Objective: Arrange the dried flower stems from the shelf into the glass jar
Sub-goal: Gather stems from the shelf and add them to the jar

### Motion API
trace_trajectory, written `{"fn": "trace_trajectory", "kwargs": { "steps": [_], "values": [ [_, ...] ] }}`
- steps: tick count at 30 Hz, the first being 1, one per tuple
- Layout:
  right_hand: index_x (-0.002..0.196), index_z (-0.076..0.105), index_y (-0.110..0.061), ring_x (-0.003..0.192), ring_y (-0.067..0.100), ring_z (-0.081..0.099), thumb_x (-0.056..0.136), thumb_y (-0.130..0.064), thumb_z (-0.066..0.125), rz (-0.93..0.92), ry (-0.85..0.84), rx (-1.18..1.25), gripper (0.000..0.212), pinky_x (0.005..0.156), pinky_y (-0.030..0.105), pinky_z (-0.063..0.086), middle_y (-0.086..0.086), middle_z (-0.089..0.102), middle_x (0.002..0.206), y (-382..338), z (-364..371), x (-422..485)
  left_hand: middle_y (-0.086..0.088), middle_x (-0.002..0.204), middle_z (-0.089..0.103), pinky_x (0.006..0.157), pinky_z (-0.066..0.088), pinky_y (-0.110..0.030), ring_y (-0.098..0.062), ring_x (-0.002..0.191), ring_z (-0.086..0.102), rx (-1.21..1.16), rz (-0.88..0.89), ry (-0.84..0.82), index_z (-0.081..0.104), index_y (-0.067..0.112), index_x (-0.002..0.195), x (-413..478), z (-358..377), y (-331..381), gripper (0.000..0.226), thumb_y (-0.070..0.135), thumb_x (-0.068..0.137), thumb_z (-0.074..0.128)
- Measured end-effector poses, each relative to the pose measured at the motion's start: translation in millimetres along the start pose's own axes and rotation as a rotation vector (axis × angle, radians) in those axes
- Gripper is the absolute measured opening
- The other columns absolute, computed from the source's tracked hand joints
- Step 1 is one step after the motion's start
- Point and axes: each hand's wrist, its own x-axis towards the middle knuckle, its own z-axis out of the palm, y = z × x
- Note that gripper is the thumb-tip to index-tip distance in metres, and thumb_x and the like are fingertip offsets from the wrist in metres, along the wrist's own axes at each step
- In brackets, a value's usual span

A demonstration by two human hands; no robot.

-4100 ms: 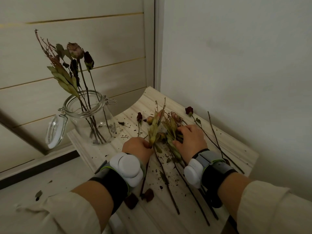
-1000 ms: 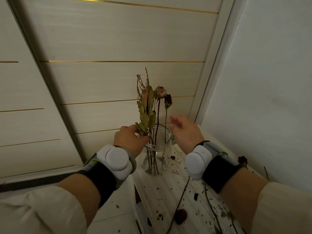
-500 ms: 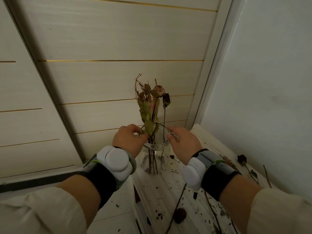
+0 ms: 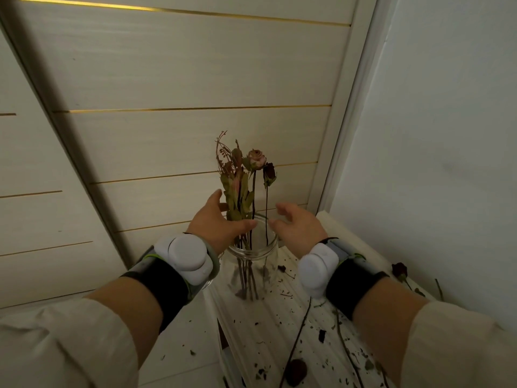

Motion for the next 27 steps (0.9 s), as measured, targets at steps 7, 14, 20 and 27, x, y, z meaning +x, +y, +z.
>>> {"fn": "trace_trajectory", "kwargs": {
  "steps": [7, 14, 20, 27],
  "values": [
    [0.135, 0.046, -0.012, 0.122, 0.019, 0.052, 0.089, -0.013, 0.058, 0.031, -0.171, 0.189, 0.048, 0.100, 0.026, 0.038, 0.002, 0.057, 0.129, -6, 5, 25, -0.001, 0.108, 0.066, 0.078, 0.047, -0.024, -0.020, 0.096, 0.063, -0.012, 0.011, -0.054, 0.041, 0.018, 0.138, 13, -5, -1, 0.061, 0.017, 0.082, 0.065],
    [0.120, 0.059, -0.012, 0.107, 0.021, 0.060, 0.085, -0.003, 0.059, -0.018, -0.137, 0.420, 0.036, 0.105, 0.036, 0.042, 0.003, 0.066, 0.111, -4, -7, 20, -0.003, 0.093, 0.067, 0.081, 0.042, -0.028, -0.022, 0.090, 0.062, -0.009, 0.053, -0.155, 0.063, 0.019, 0.102, 16, -8, 5, 0.023, 0.008, 0.083, 0.058],
    [0.112, 0.066, -0.017, 0.087, 0.004, 0.063, 0.084, -0.013, 0.065, -0.033, 0.026, 0.513, 0.028, 0.079, 0.015, 0.044, -0.006, 0.069, 0.098, -3, -17, 2, -0.005, 0.090, 0.069, 0.093, 0.044, -0.034, -0.028, 0.097, 0.063, -0.048, 0.071, -0.162, 0.066, 0.024, 0.079, 26, -16, 8, 0.021, 0.004, 0.081, 0.060],
    [0.095, 0.071, -0.019, 0.082, 0.012, 0.063, 0.083, -0.022, 0.067, 0.017, 0.158, 0.437, 0.013, 0.074, 0.020, 0.047, -0.006, 0.068, 0.082, 4, 5, -12, 0.003, 0.094, 0.069, 0.067, 0.039, -0.013, -0.011, 0.083, 0.062, -0.001, 0.100, -0.056, 0.059, 0.022, 0.120, 28, -12, 3, 0.038, 0.025, 0.083, 0.067]
  ]
}}
